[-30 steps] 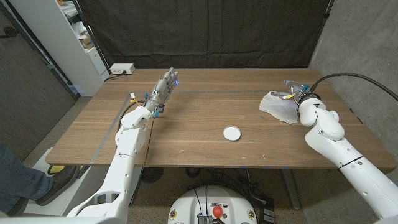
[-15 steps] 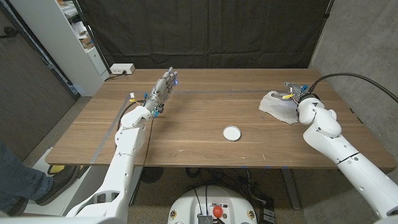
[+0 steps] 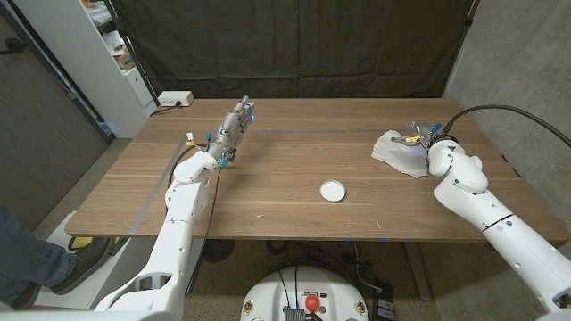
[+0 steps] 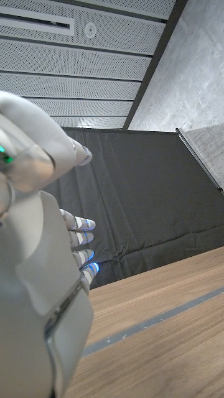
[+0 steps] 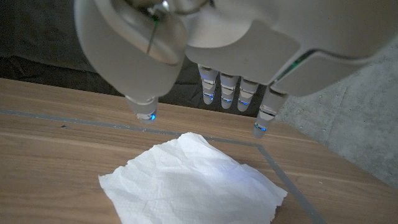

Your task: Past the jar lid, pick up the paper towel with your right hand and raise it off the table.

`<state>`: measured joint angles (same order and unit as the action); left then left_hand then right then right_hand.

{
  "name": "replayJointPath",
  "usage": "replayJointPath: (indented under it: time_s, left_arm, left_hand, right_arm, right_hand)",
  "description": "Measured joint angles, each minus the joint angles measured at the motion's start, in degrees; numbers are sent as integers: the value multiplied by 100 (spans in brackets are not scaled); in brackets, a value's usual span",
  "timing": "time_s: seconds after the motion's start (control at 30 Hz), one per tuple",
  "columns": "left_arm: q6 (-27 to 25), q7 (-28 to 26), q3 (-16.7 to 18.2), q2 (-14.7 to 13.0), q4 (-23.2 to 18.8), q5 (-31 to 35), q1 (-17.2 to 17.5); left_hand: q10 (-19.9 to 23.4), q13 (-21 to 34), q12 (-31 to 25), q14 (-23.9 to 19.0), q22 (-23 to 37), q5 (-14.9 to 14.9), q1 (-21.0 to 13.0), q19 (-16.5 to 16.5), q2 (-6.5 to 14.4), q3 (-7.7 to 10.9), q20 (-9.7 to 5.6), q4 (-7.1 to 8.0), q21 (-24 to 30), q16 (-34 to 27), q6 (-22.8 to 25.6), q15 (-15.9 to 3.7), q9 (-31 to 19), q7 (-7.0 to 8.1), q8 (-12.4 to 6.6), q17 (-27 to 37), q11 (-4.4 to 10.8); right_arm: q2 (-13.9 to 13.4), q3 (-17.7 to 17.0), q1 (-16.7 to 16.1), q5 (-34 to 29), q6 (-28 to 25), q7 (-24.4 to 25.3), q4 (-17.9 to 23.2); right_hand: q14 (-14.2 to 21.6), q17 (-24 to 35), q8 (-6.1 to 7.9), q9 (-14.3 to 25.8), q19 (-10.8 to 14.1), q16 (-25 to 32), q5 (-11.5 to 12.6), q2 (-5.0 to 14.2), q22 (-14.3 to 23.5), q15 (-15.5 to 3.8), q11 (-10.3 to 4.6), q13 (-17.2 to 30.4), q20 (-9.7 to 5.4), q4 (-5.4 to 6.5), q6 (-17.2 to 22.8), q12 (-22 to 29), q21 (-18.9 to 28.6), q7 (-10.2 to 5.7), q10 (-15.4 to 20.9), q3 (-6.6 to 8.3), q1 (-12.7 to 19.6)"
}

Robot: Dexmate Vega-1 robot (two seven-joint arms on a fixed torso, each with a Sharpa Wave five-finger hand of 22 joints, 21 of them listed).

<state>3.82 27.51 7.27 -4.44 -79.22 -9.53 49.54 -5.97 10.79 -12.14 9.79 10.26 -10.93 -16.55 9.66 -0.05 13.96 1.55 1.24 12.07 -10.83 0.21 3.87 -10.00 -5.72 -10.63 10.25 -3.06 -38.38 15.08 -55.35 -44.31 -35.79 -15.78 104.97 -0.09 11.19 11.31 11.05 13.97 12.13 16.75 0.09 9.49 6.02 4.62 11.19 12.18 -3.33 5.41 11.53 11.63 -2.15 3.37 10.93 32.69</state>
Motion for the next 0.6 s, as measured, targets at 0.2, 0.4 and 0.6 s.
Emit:
replayJointPath:
  time_s: [0.2, 0.4, 0.6]
  left_arm:
    - [-22, -3, -2, 8, 15, 2, -2]
    - [-25, -2, -2, 17, 30, 2, -4]
    - [-25, -1, -15, 32, 35, 2, -8]
  left_hand:
    - [0, 0, 0, 0, 0, 0, 0, 0, 0, 0, 0, 0, 0, 0, 0, 0, 0, 0, 0, 0, 0]
    - [0, 0, 0, 0, 0, 0, 24, 31, 23, 4, 30, -34, 0, 0, 0, 0, 0, 0, 0, 0, 0]
    - [0, 0, 0, 0, 0, 0, 23, 31, 23, 8, 30, -39, 0, 0, 0, 0, 0, 0, 0, 0, 0]
  right_arm:
    - [-44, 47, 50, 36, -53, -49, -43]
    - [-81, 87, 96, 52, -112, -92, -85]
    - [-110, 115, 132, 99, -195, -131, -136]
  right_hand:
    - [0, 0, 0, 0, 0, 0, 0, 0, 0, 0, 0, 0, 0, -25, 0, 0, 0, 0, 0, 23, 0]
    - [1, 1, 0, 0, 0, 0, 0, -30, 0, 1, 0, 0, 0, -40, 1, 0, 0, 0, 0, 7, 29]
    - [11, 1, 0, 0, 0, 0, 1, -32, -1, 11, -1, 0, 0, -62, 1, 0, -30, 0, 0, 30, 46]
